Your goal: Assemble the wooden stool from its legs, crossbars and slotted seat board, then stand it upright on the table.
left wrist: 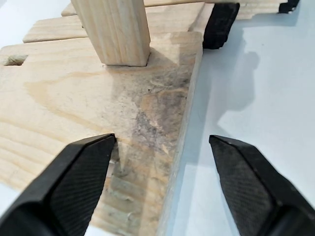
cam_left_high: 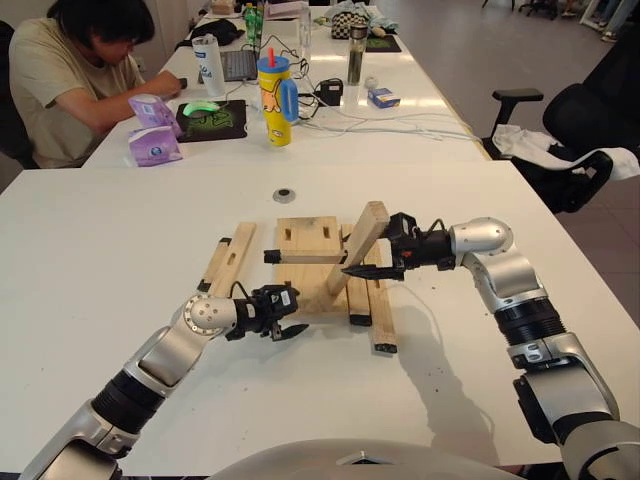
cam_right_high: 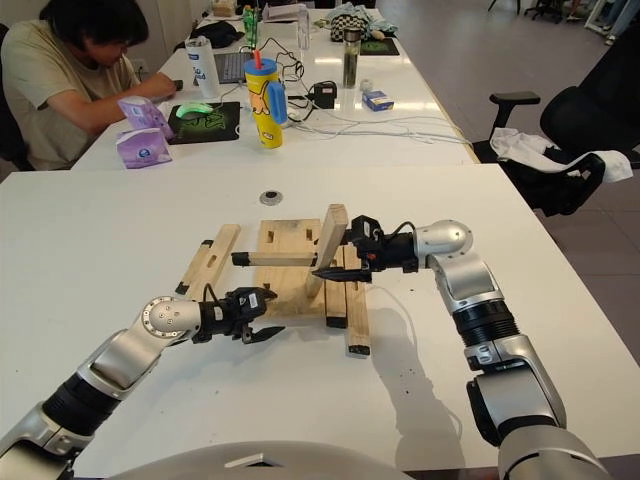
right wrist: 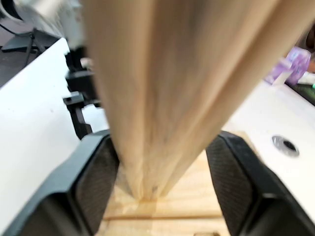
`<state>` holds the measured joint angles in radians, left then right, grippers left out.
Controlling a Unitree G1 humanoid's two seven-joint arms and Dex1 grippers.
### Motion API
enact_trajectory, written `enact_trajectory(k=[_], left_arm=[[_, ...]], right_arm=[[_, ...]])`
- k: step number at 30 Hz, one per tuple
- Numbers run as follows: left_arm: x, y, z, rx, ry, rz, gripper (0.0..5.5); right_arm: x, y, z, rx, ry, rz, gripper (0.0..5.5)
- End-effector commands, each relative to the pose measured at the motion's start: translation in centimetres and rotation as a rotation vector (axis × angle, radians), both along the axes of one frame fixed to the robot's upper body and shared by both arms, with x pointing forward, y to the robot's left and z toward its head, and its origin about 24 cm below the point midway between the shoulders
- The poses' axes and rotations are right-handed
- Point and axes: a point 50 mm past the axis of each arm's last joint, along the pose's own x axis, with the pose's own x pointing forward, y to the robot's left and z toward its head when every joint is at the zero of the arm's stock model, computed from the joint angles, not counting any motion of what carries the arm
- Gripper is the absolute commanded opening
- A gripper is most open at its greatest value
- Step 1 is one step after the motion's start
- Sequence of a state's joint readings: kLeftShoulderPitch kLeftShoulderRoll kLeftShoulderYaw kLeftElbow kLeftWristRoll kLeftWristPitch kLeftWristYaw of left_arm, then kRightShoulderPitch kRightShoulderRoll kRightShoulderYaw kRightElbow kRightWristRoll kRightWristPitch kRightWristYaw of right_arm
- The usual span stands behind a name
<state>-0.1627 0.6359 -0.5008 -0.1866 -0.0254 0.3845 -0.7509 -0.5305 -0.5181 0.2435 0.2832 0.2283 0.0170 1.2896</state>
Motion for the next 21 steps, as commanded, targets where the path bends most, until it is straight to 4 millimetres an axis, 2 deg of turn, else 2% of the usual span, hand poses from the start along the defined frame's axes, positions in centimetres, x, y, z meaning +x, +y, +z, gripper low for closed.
enact_trajectory(k=[1,4,8,9,11,13,15,18,21], left_arm=[[-3.7,3.3,-6.6,0.242,0.324,0.165,3.53],[-4.0,4.0,-7.1,0.262,0.34,0.207,3.53],[-4.2,4.4,-7.5,0.276,0.351,0.244,3.53],[-4.3,4.5,-7.5,0.276,0.355,0.251,3.53],[-4.6,4.6,-7.6,0.274,0.362,0.264,3.53],[-4.9,5.1,-7.8,0.281,0.377,0.291,3.53],[-5.3,6.1,-8.0,0.297,0.386,0.328,3.53],[-5.7,7.0,-8.1,0.316,0.395,0.348,3.53],[-6.1,7.6,-8.3,0.328,0.404,0.357,3.53]], right_arm=[[0.5,-0.8,1.8,-0.137,-0.183,-0.044,3.25],[0.7,-2.9,2.9,-0.23,-0.238,-0.103,3.25],[-0.1,-6.8,1.8,-0.363,-0.189,-0.257,3.25],[-0.3,-7.5,1.4,-0.342,-0.124,-0.32,3.25],[-0.3,-7.6,0.8,-0.185,-0.016,-0.482,3.25],[-0.7,-6.2,-0.4,-0.153,0.056,-0.661,3.25],[-1.3,-4.4,-1.4,-0.015,0.172,-0.842,3.25],[-3.1,-1.4,-2.4,0.148,0.318,-0.988,3.25],[-4.5,0.7,-3.3,0.146,0.399,-1.049,3.25]])
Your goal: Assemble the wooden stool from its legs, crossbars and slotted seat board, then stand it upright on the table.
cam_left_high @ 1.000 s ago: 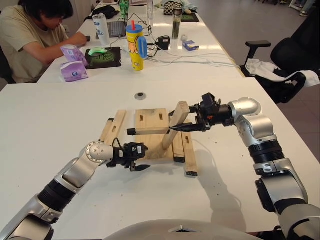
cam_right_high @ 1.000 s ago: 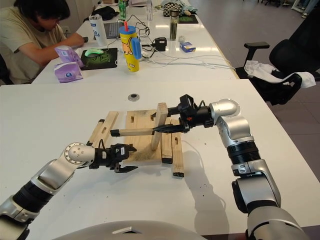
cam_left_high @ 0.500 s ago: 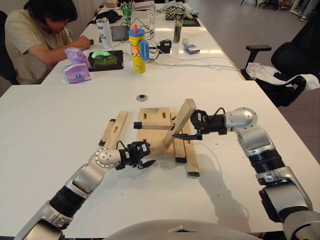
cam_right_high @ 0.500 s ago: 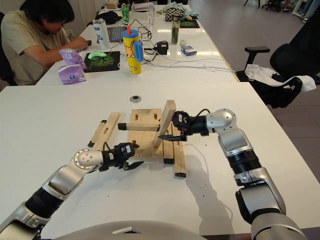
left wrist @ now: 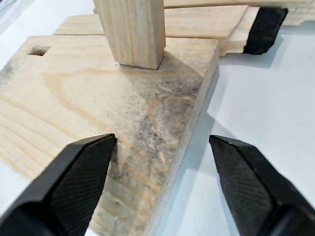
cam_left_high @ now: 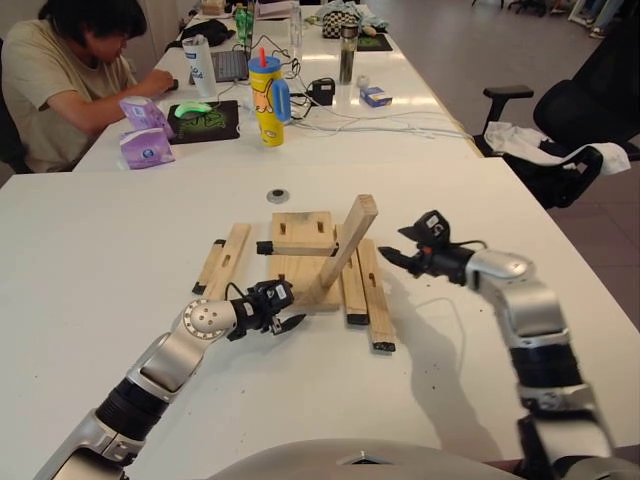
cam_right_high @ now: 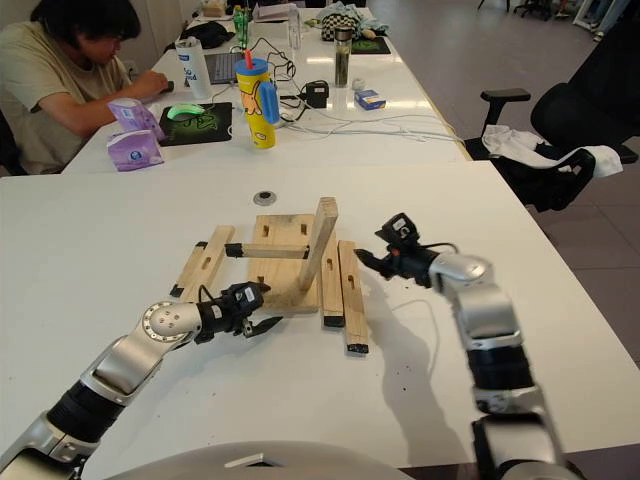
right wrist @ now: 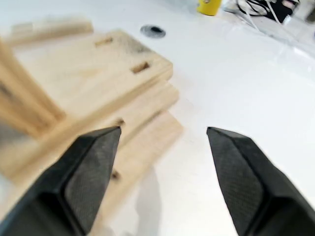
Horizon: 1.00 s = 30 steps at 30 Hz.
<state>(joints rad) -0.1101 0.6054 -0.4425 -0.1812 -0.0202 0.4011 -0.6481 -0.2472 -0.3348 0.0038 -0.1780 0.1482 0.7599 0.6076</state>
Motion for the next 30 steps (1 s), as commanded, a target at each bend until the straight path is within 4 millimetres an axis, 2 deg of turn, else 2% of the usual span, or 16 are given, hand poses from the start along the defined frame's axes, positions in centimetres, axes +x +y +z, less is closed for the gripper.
enact_trajectory(k=[1,5,10,22,30], left_arm=[[-6.2,6.9,-7.8,0.311,0.463,0.22,3.53],[-6.1,6.9,-7.7,0.307,0.46,0.216,3.53],[-5.9,5.8,-7.2,0.272,0.452,0.201,3.53],[-5.8,4.4,-7.1,0.237,0.435,0.194,3.53],[-5.9,4.0,-7.2,0.232,0.434,0.197,3.53]], right_arm=[[-2.5,3.1,-1.0,0.11,0.138,-0.178,3.25],[-3.4,4.4,-1.8,0.106,0.225,-0.222,3.25],[-4.0,5.8,-2.1,0.117,0.291,-0.207,3.25],[-4.1,6.4,-3.4,0.067,0.369,-0.21,3.25],[-4.3,7.1,-3.3,0.086,0.416,-0.178,3.25]])
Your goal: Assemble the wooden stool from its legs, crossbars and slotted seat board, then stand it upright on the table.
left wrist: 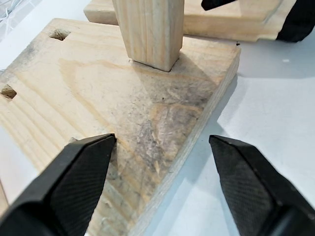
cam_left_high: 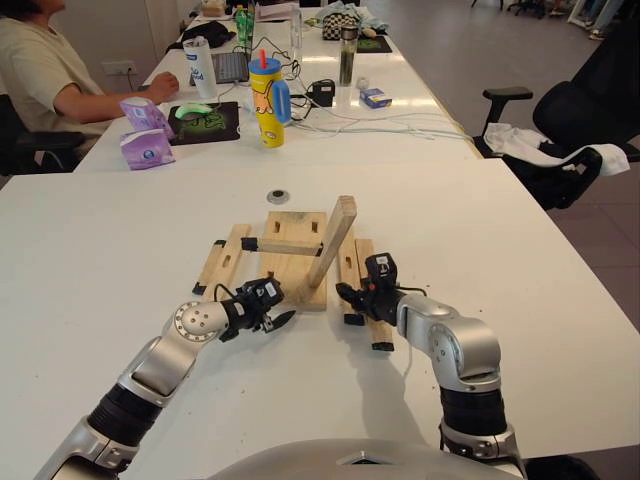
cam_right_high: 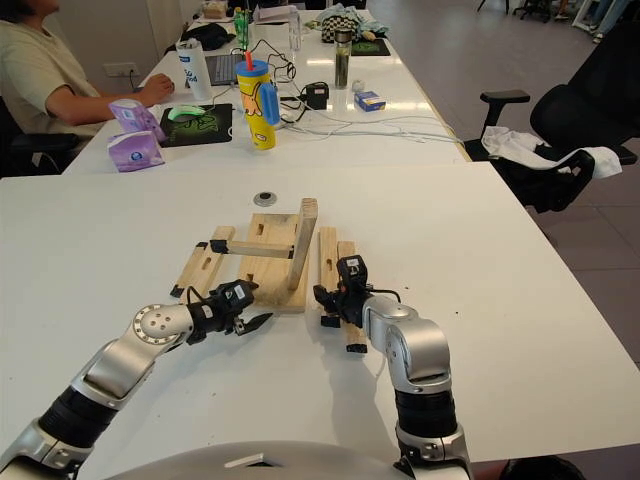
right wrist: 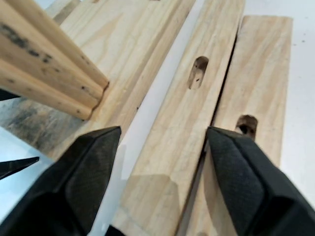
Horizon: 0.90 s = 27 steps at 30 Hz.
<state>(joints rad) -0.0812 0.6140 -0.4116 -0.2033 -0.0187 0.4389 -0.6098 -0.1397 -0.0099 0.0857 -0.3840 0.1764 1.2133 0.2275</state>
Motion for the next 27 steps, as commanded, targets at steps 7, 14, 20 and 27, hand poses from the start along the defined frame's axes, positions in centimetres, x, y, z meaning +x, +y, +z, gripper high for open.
enact_trajectory(k=[7,14,20,27], left_arm=[[-5.9,2.5,-7.1,0.18,0.44,0.131,3.53],[-5.9,0.8,-6.5,0.125,0.43,0.113,3.53],[-5.3,-0.8,-6.1,0.11,0.409,0.11,3.53],[-5.2,-2.0,-6.2,0.135,0.381,0.082,3.53]], right_arm=[[-0.3,-0.6,-1.7,-0.224,0.144,0.001,3.25],[0.3,-1.4,-1.5,-0.353,0.075,0.013,3.25],[1.3,-1.1,-2.3,-0.391,0.047,0.0,3.25],[1.5,-0.8,-2.6,-0.378,-0.006,0.011,2.49]])
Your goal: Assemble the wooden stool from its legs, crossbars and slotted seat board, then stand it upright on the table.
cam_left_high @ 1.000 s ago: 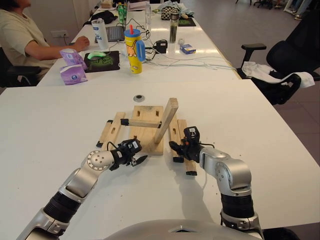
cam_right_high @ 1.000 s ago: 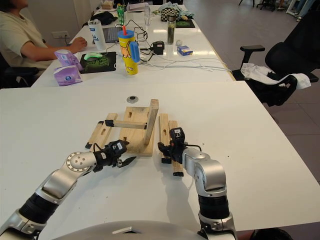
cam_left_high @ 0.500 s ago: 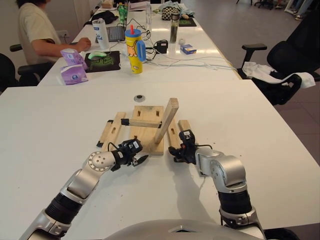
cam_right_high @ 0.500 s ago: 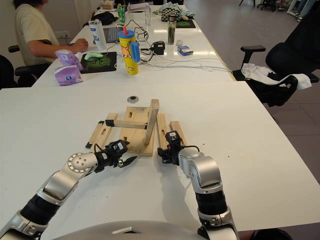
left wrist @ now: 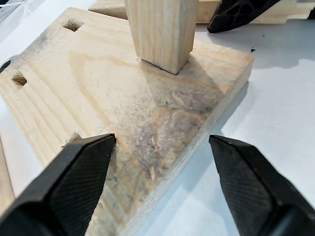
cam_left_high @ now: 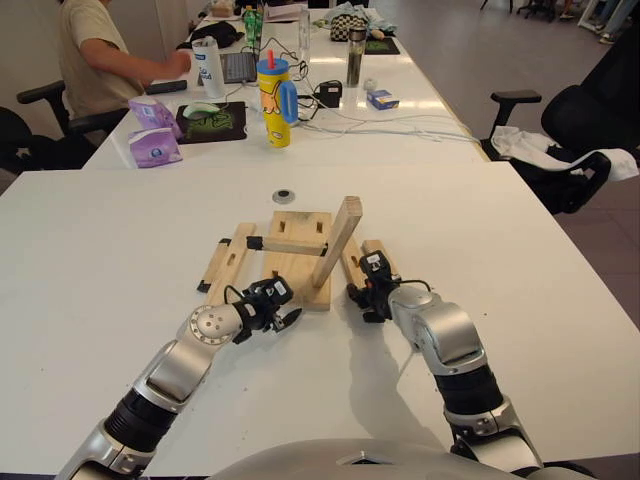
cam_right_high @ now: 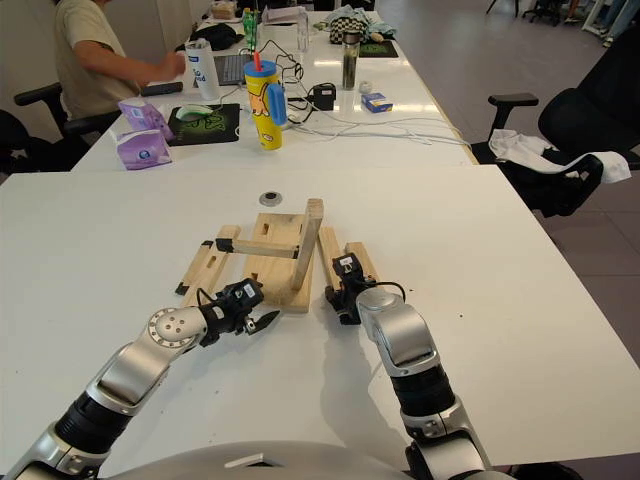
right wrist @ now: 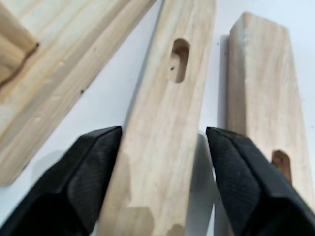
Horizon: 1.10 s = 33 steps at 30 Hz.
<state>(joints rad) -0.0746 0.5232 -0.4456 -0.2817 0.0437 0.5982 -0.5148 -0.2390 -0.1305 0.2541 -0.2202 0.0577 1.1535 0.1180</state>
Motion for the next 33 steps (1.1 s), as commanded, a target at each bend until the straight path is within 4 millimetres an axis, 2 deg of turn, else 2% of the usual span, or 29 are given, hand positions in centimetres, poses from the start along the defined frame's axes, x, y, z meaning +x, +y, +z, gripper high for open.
enact_trajectory(k=[1,7,13,19,23,26,28,31,33], left_arm=[[-4.7,-0.3,-6.1,0.103,0.379,-0.003,3.53],[-3.8,-0.9,-5.6,0.086,0.343,-0.007,3.53],[-2.6,-1.1,-4.7,0.05,0.295,0.006,3.53],[-0.3,-0.4,-0.8,-0.159,0.113,0.047,3.53],[-0.3,0.7,0.9,-0.269,0.082,0.01,3.53],[-1.3,1.3,1.8,-0.354,0.141,-0.052,3.53],[-1.7,1.3,2.5,-0.413,0.179,-0.077,3.53],[-1.5,1.4,3.8,-0.503,0.204,-0.07,3.53],[-1.4,1.8,5.1,-0.575,0.228,-0.076,3.53]], right_arm=[[-0.2,-0.4,-1.2,-0.044,0.013,-0.01,2.42],[0.3,-0.2,-0.8,0.051,-0.081,-0.021,2.13],[2.0,-0.7,2.3,0.182,-0.308,-0.108,2.07],[2.7,-2.2,5.1,0.313,-0.491,-0.191,2.07],[3.7,-3.9,8.5,0.441,-0.658,-0.236,2.07],[4.5,-5.0,12.5,0.472,-0.814,-0.104,2.07],[4.5,-5.1,14.1,0.553,-0.828,-0.033,2.07],[4.1,-5.2,16.4,0.783,-0.799,0.061,2.07],[3.2,-4.8,18.2,0.962,-0.731,0.206,2.07]])
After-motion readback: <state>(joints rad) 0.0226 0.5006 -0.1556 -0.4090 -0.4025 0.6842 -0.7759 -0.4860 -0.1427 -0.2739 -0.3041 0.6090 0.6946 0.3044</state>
